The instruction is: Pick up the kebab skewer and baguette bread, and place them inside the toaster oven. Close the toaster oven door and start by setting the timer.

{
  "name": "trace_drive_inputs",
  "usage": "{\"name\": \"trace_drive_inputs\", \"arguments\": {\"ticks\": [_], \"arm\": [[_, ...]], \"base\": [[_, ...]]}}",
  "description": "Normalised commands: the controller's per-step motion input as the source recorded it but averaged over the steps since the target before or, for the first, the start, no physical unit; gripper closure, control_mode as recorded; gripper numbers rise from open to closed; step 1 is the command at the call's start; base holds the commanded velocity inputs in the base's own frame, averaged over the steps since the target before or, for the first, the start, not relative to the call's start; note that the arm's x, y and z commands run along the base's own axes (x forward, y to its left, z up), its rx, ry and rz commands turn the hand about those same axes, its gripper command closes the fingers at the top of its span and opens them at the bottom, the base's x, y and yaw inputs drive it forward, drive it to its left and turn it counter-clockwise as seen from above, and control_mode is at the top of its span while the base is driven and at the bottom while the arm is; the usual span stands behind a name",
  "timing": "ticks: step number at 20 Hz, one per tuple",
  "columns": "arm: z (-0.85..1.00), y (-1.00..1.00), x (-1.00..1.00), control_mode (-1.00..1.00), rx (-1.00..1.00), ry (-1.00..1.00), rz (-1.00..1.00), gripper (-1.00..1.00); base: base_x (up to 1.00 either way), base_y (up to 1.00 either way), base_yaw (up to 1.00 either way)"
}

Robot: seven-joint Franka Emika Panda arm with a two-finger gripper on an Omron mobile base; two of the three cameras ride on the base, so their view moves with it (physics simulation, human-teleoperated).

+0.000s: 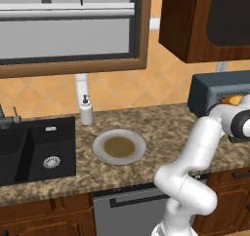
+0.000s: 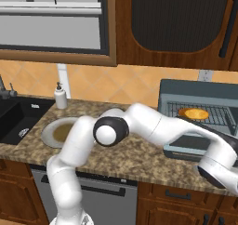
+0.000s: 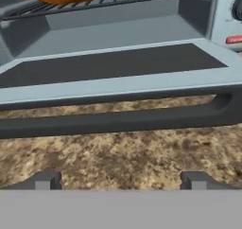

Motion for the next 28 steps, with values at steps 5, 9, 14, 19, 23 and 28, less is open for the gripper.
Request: {"name": "trace_drive_inputs", "arguments": {"ticks": [5, 9, 14, 19, 23, 28], "arm": [[-0.31, 0.41, 0.01, -1.0, -0.03, 0.01, 0.0, -1.0], [-0.18, 0.26, 0.18, -1.0, -0.02, 0.0, 0.0, -1.0], [-0.01, 0.02, 0.22, -1.0, 0.0, 0.0, 0.0, -1.0], [0.0, 0.0, 0.2, -1.0, 0.0, 0.0, 0.0, -1.0], [-0.06, 0.0, 0.13, -1.0, 0.0, 0.0, 0.0, -1.0], [-0.11, 0.0, 0.08, -1.0, 0.0, 0.0, 0.0, -1.0]], "base": [[0.0, 0.0, 0.0], [0.0, 0.0, 0.0], [0.0, 0.0, 0.0], [0.0, 0.0, 0.0], [0.0, 0.0, 0.0], [0.0, 0.0, 0.0]]}}
